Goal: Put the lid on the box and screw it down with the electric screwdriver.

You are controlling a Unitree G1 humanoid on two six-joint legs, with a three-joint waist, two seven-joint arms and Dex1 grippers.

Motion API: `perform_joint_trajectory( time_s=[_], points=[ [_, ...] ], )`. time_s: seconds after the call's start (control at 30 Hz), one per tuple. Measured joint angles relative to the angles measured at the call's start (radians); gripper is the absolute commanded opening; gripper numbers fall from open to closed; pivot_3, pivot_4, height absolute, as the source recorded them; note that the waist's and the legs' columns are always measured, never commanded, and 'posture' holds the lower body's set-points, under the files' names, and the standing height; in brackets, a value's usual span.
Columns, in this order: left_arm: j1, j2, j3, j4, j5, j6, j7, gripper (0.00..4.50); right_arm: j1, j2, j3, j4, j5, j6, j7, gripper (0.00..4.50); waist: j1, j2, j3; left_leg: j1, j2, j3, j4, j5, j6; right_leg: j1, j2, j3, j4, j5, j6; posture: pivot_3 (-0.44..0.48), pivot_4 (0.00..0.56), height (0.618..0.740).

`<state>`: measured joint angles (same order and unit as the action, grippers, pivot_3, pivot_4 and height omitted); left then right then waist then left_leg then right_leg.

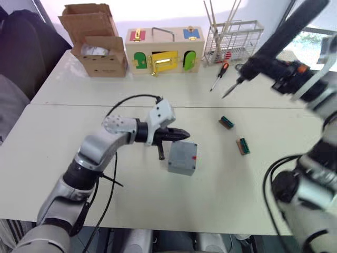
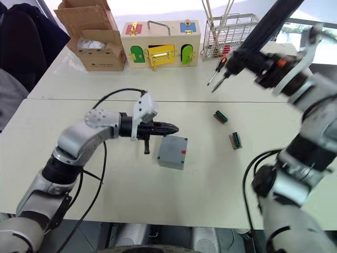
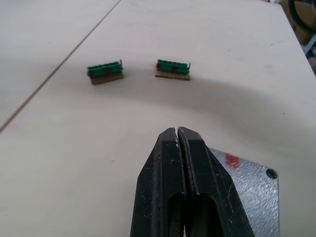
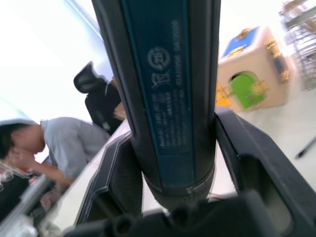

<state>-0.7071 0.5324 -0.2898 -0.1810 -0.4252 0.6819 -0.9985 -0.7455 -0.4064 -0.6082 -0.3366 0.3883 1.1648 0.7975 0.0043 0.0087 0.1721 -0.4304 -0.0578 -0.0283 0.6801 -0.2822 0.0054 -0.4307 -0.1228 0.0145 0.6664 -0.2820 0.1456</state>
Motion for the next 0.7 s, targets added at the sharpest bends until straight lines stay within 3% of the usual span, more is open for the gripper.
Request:
perform_joint_trajectory(
  time_s=[0.2,0.3,0.43,0.7],
  points=[
    [0.010,0.027,-0.017,-0.006,0.000,0.009,-0.071,0.00,0.139,0.036,0.070,-0.230,0.101,-0.110,-0.076,1.92,-0.001,-0.001,0.000,0.002,-0.001,0.000,0.004,0.000,0.000,0.005,0.000,0.001,-0.001,0.000,0.000,0.000,0.150,0.735],
    [0.025,0.035,-0.017,-0.018,0.001,0.014,-0.073,0.00,0.210,0.033,0.104,-0.252,0.144,-0.118,-0.094,1.92,-0.005,-0.001,0.000,0.002,-0.001,0.000,0.003,0.000,0.001,0.005,0.000,0.001,-0.001,0.000,0.000,0.000,0.150,0.735],
    [0.051,0.027,-0.052,-0.035,0.017,0.031,-0.060,0.00,0.297,-0.052,0.178,-0.269,0.190,-0.139,-0.062,1.92,-0.014,-0.001,0.000,0.002,-0.001,-0.001,0.003,-0.001,0.001,0.005,0.000,0.001,-0.001,0.000,0.000,0.000,0.150,0.735],
    [0.078,0.045,-0.105,-0.053,0.071,-0.001,-0.069,0.00,0.314,-0.144,0.259,-0.269,0.278,-0.184,-0.043,1.92,-0.018,-0.001,0.000,0.002,0.000,-0.001,0.003,-0.001,0.001,0.005,0.001,0.001,-0.002,0.000,0.000,0.000,0.150,0.735]
  ],
)
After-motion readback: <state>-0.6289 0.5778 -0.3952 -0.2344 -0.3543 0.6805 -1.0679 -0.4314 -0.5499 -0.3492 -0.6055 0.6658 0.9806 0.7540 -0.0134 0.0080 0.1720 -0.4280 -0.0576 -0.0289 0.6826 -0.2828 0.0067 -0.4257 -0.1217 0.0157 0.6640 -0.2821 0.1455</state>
